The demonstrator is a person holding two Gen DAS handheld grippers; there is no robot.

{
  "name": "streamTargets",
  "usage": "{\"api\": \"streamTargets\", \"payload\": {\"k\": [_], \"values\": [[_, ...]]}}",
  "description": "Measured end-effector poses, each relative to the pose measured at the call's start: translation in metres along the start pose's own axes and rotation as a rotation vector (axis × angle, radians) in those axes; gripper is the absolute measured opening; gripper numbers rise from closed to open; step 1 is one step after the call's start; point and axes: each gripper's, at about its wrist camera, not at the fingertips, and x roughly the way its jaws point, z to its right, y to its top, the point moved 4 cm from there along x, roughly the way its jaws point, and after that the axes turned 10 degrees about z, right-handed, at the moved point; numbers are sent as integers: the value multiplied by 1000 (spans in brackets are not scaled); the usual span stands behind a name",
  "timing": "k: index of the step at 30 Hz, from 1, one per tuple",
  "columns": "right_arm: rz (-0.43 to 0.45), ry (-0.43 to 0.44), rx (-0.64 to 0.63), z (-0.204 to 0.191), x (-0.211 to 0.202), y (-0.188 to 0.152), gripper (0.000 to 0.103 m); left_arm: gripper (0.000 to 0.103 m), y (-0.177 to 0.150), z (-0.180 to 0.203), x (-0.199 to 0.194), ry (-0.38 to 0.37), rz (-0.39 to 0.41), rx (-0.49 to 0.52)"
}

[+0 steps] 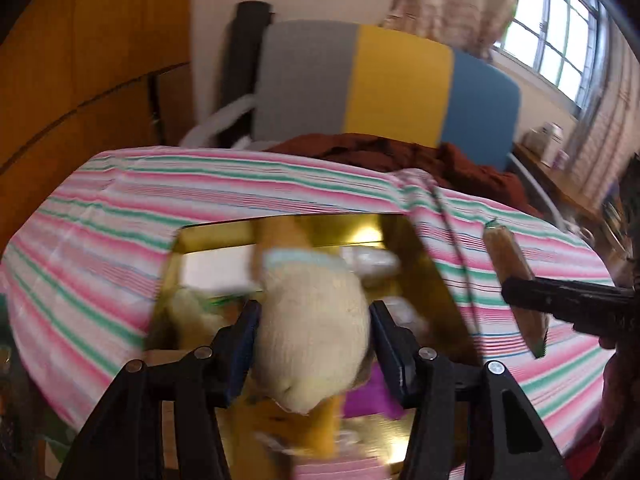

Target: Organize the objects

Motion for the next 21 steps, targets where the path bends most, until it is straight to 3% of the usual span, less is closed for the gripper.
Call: {"api": "streamTargets", "payload": {"k": [1, 3, 7, 12, 16, 21], "values": [[-7, 7, -10, -8, 5, -3, 47, 59, 1, -7, -2, 16, 16, -6], [-10, 13, -22, -24, 15, -4, 60, 74, 1, -18, -10, 39, 42, -10], [3, -12, -75, -45, 18, -13, 69, 74, -2, -27, -24, 62, 73, -17], [69, -123, -144, -50, 5, -24, 83, 74, -7, -34, -38, 78, 94, -38], [109, -167, -172, -51, -9, -35, 86, 74, -11, -28, -53, 78, 116, -34], [139, -186, -183, -54, -23, -52, 88, 74, -16, -25, -66, 186, 127, -28]]}}
